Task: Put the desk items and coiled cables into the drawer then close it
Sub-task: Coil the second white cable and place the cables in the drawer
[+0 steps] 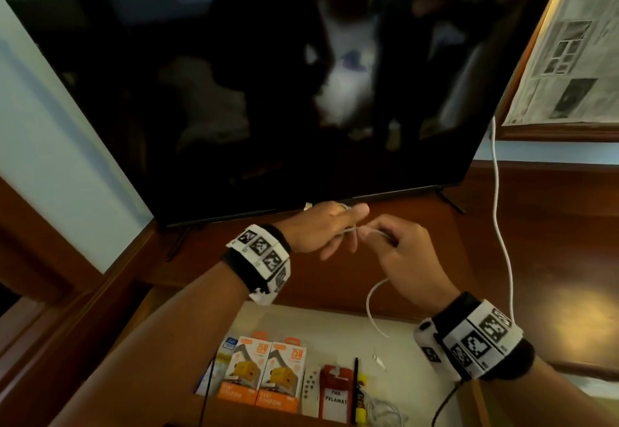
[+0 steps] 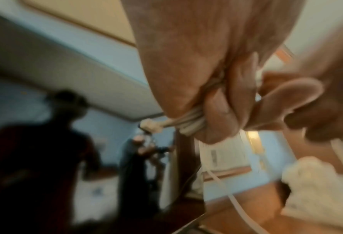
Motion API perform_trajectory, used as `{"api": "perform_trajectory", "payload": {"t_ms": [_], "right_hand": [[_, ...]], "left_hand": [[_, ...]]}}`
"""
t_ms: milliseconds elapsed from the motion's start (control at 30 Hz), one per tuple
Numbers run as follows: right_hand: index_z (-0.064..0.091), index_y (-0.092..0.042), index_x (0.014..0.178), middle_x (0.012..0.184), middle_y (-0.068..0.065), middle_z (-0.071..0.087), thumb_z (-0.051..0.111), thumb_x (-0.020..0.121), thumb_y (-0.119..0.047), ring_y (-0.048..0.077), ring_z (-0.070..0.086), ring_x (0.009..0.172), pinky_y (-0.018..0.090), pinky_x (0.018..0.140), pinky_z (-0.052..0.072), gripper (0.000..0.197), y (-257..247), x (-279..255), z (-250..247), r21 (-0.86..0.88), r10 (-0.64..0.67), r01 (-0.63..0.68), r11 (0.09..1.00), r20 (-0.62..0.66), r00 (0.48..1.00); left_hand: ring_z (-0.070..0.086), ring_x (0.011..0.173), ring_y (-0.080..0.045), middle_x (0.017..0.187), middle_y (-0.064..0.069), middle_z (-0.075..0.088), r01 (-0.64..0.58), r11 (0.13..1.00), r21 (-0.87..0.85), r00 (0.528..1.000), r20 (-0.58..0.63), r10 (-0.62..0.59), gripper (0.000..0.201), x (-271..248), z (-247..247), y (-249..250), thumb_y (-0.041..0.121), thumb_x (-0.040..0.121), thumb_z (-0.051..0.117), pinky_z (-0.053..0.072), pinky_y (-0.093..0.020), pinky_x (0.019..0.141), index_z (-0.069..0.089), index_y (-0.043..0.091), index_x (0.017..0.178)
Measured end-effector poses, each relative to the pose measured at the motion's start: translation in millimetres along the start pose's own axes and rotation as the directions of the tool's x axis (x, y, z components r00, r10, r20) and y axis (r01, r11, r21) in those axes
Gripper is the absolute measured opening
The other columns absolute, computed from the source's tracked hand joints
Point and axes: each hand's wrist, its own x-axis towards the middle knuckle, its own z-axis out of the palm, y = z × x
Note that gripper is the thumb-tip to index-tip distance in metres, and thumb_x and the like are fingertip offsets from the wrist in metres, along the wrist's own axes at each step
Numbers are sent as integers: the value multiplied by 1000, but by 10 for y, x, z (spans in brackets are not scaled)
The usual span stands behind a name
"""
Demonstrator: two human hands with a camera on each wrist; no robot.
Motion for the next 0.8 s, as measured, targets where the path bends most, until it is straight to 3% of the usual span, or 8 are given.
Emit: {"api": "perform_trajectory", "payload": {"t_ms": [100, 167, 267, 367, 467, 533, 667, 800], "right_hand": [[63, -16, 83, 63, 2, 55, 65, 96, -26, 17, 39, 49, 32, 45, 34, 17, 44, 0, 23, 88, -4, 14, 996, -115, 993], [61, -13, 86, 69, 6, 57, 61, 98, -27, 29, 44, 55, 45, 50, 39, 19, 88, -10, 76, 165, 16, 12, 986, -170, 985], [66, -13, 105, 91, 9, 68, 48, 107, -13, 34, 63, 80, 49, 64, 52, 19, 139, -40, 231, 319, 70, -31, 947, -112, 991], [64, -20, 103, 88, -4, 65, 43, 105, -1, 3, 63, 76, 26, 64, 51, 29, 280, -94, 433, 215, 104, -101, 971, -1, 995], [54, -31, 91, 72, -5, 55, 38, 109, -17, 9, 48, 60, 36, 60, 41, 28, 374, -199, 610, 94, 186, -194, 976, 85, 979], [53, -29, 95, 69, -1, 53, 37, 109, -21, 20, 42, 54, 43, 53, 37, 22, 390, -271, 665, 107, 184, -197, 975, 115, 976], [55, -26, 96, 66, -4, 55, 40, 109, -24, 10, 38, 51, 29, 49, 32, 20, 365, -293, 554, 59, 117, -118, 991, 15, 993], [57, -22, 92, 70, -21, 58, 45, 108, -15, 2, 45, 52, 14, 50, 32, 21, 343, -328, 428, 25, 37, -37, 999, -10, 999]], "left_hand": [[34, 31, -12, 46, -9, 51, 49, 925, -377, 957, 283, 65, 70, -66, -33, 23, 52, 108, 25, 27, -19, 37, 67, 1, 82], [42, 31, -13, 49, -10, 56, 35, 819, -572, 922, 335, 194, 55, -109, -23, 54, 41, 108, 32, 30, -22, 35, 64, 4, 84], [62, 45, -19, 64, -14, 69, -28, 575, -818, 916, 209, 342, 46, -163, 81, 132, 25, 111, 28, 48, -25, 46, 61, -1, 94], [76, 79, -27, 94, -18, 76, -175, 461, -870, 941, -10, 338, 45, -89, 182, 195, 24, 113, 29, 60, -36, 74, 63, -5, 114], [75, 102, -27, 109, -17, 76, -297, 787, -541, 953, -214, 213, 40, 29, 252, 200, 22, 113, 36, 60, -40, 92, 61, -8, 123], [74, 100, -11, 108, -7, 76, -242, 960, -139, 931, -312, 189, 32, 65, 277, 174, 24, 111, 44, 59, -26, 89, 64, 0, 120], [59, 71, -9, 82, 1, 62, -70, 869, 491, 972, -162, 170, 35, 79, 258, 38, 33, 109, 46, 49, -28, 68, 60, 16, 83], [59, 66, -14, 73, 0, 60, 13, 878, 479, 999, -38, 6, 61, 57, 261, -50, 51, 110, 29, 46, -33, 72, 61, 17, 70]]}}
